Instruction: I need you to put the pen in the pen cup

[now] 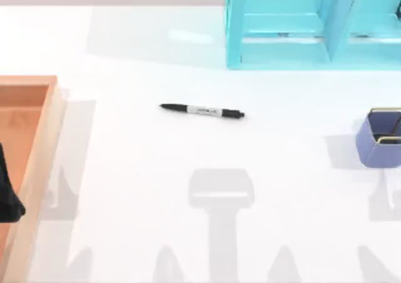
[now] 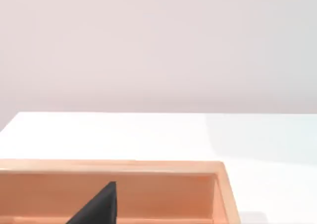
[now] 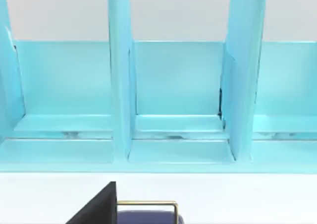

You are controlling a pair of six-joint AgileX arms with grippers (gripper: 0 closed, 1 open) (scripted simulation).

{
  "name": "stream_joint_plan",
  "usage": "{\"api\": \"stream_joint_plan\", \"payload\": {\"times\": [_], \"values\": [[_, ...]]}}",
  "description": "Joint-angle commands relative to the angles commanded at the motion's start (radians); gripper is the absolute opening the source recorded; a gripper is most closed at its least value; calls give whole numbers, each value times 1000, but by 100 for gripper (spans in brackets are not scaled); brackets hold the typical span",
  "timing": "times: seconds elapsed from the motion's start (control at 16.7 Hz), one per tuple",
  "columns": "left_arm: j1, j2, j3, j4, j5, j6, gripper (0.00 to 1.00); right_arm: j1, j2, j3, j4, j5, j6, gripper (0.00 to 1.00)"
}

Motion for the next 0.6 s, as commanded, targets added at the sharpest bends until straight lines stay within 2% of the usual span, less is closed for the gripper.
{"api": "stream_joint_plan", "payload": {"times": [0.3,0.6], "values": [[0,0,0,0,0,0,100,15,54,44,-38,-20,-25,100],[0,0,0,0,0,0,100,65,356,286,-218,-119,-153,100]]}}
